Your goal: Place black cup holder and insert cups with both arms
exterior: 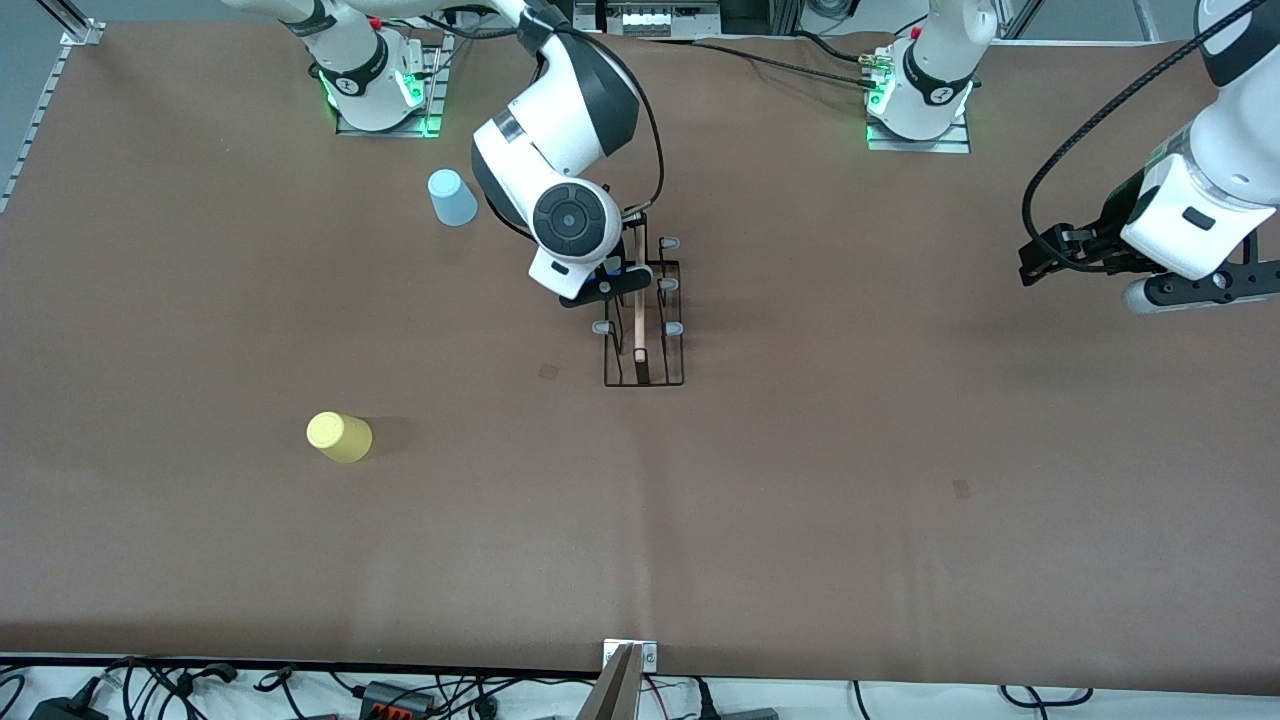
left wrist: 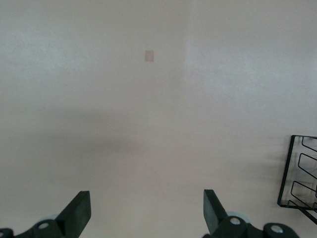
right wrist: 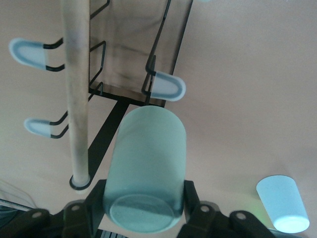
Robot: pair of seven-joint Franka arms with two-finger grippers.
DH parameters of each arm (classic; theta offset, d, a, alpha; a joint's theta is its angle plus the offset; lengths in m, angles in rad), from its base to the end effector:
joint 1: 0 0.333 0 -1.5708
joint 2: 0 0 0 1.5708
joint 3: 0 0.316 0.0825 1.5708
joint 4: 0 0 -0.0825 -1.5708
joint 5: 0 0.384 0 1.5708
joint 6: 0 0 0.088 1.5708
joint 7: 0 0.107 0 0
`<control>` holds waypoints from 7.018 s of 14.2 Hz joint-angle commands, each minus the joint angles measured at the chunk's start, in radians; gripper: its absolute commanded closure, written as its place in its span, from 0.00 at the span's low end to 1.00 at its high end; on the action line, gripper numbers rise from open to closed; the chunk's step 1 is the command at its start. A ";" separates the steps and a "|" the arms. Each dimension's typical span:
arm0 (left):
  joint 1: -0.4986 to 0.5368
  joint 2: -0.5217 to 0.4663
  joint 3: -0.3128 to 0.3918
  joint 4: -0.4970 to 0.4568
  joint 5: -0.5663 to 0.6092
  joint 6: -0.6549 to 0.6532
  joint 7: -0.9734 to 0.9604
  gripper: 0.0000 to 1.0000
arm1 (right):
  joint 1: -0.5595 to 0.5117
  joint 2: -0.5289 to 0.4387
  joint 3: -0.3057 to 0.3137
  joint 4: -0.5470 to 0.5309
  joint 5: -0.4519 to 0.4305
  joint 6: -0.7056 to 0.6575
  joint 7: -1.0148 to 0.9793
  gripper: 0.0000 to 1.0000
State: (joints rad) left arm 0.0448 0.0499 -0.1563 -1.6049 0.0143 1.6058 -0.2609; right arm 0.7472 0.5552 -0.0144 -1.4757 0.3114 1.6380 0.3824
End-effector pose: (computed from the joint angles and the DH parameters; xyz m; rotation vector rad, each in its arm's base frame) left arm 0.5671 -0.0599 0.5836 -3.1168 -0.2319 0.0724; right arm 0.4688 0.4654 0.3331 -2.9801 -0.4013 0.7461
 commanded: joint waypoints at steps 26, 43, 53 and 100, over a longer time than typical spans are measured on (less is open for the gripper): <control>-0.011 -0.004 -0.002 0.017 0.021 -0.012 -0.008 0.00 | 0.009 -0.070 -0.132 0.029 -0.006 -0.003 0.092 0.00; -0.011 -0.004 -0.002 0.019 0.021 -0.038 -0.009 0.00 | -0.364 0.153 -0.381 0.028 -0.017 0.376 -0.434 0.00; -0.009 -0.005 -0.002 0.019 0.019 -0.038 -0.008 0.00 | -0.373 0.227 -0.380 0.017 -0.008 0.424 -0.451 0.00; -0.002 -0.004 0.000 0.019 0.012 -0.038 -0.009 0.00 | 0.027 0.235 -0.234 0.381 0.115 0.085 0.125 0.69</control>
State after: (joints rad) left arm 0.0432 0.0497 -0.1559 -1.5989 0.0179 1.5865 -0.2643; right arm 0.7713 0.7803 -0.2490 -1.1038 0.4104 1.7195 0.4998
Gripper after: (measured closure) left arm 0.000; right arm 0.330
